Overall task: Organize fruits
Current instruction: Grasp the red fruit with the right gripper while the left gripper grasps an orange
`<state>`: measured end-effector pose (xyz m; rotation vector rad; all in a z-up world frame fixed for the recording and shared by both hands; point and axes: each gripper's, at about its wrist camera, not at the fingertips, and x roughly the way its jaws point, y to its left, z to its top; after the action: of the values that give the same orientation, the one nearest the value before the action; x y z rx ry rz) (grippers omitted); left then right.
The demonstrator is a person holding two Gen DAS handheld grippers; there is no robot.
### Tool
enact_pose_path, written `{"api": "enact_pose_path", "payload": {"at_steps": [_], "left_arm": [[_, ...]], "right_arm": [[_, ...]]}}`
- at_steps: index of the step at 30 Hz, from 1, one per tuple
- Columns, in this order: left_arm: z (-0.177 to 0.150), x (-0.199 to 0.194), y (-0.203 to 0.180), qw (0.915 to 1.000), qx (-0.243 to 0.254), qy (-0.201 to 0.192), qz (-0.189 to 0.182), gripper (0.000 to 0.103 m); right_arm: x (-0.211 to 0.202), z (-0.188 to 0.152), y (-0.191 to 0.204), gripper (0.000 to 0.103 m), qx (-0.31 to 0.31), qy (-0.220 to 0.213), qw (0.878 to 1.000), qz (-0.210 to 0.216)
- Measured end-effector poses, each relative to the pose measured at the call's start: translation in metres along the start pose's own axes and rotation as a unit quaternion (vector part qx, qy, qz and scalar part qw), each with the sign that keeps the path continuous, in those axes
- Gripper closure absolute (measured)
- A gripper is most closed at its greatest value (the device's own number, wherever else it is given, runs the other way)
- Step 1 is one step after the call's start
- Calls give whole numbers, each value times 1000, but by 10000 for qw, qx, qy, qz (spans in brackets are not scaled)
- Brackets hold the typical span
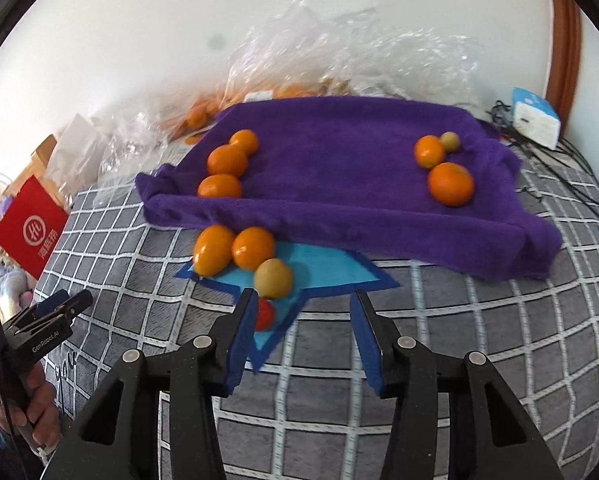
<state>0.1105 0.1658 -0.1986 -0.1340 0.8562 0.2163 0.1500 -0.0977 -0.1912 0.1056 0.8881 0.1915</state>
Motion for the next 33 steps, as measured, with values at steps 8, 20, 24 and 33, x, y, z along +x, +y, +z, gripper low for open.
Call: {"api": "enact_pose_path", "payload": {"at_steps": [8, 20, 24, 33], "left_arm": [[-2, 4, -4, 9999, 128, 76, -27, 31], [-2, 3, -3, 9997, 184, 102, -105, 25], [-1, 3, 0, 9998, 162, 138, -65, 25], [9, -7, -33, 9986, 129, 354, -365, 27]], "right_arm": [[30, -8, 22, 69, -222, 232, 9995, 68], [22, -17, 20, 79, -454, 32, 9989, -63], [4, -21, -2, 79, -492, -231, 9976, -438], [-4, -24, -67, 79, -139, -101, 9978, -638]]}}
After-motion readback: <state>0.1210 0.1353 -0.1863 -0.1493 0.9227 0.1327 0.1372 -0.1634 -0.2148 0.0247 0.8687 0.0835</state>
